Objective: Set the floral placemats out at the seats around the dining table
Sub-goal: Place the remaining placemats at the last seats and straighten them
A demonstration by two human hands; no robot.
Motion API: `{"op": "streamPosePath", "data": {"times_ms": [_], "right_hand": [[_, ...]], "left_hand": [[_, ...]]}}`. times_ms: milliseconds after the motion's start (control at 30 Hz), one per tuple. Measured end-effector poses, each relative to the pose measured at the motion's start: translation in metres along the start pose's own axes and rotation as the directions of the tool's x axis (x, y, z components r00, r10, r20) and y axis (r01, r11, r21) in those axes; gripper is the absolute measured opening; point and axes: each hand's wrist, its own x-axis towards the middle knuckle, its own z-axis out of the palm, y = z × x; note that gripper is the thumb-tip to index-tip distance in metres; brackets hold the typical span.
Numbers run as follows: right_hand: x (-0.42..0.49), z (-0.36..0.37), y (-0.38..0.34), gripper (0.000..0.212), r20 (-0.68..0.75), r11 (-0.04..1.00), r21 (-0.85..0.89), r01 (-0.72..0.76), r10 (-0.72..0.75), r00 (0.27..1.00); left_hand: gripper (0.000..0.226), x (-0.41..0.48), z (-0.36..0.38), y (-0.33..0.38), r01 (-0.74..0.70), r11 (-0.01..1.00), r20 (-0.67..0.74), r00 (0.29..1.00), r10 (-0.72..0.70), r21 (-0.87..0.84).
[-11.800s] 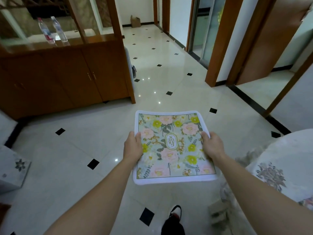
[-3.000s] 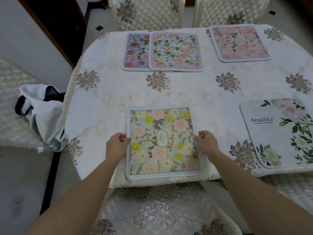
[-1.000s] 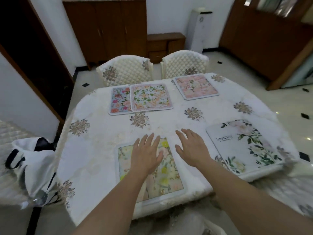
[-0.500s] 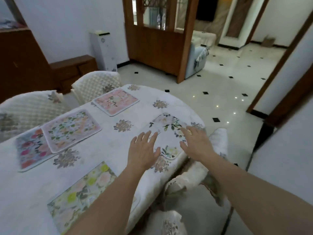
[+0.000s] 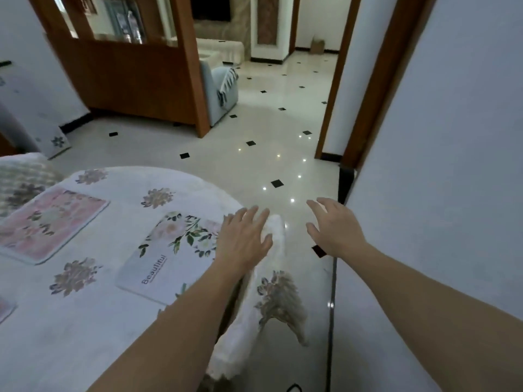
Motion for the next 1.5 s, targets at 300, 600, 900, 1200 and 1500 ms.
{"op": "streamPosePath", "data": {"times_ms": [300, 600, 900, 1200, 1500], "right_hand": [[0.036, 0.008, 0.115, 0.056, -0.003, 0.985, 0.002, -0.173, 0.173, 0.985], [0.066, 0.000, 0.176, 0.055, -0.035, 0.952, 0.039, -0.302, 0.304, 0.952], [0.138, 0.025, 0.219, 0.055, -0.024, 0.941, 0.002, -0.338, 0.338, 0.941], [0.294, 0.070, 0.286, 0.055, 0.052, 0.955, 0.027, -0.296, 0.295, 0.954], [0.465, 0.072, 0.353, 0.057, 0.072, 0.975, -0.035, -0.218, 0.220, 0.973]], "left_hand": [[0.061, 0.143, 0.038, 0.088, -0.219, 0.976, 0.037, 0.975, 0.219, -0.015], [0.062, 0.234, 0.039, 0.143, -0.346, 0.937, 0.042, 0.938, 0.345, 0.037], [0.061, 0.342, 0.061, 0.162, -0.376, 0.925, 0.080, 0.925, 0.372, 0.055], [0.060, 0.516, 0.112, 0.127, -0.336, 0.939, 0.123, 0.937, 0.325, 0.074], [0.060, 0.655, 0.133, 0.095, -0.269, 0.961, 0.130, 0.957, 0.259, 0.060]]}}
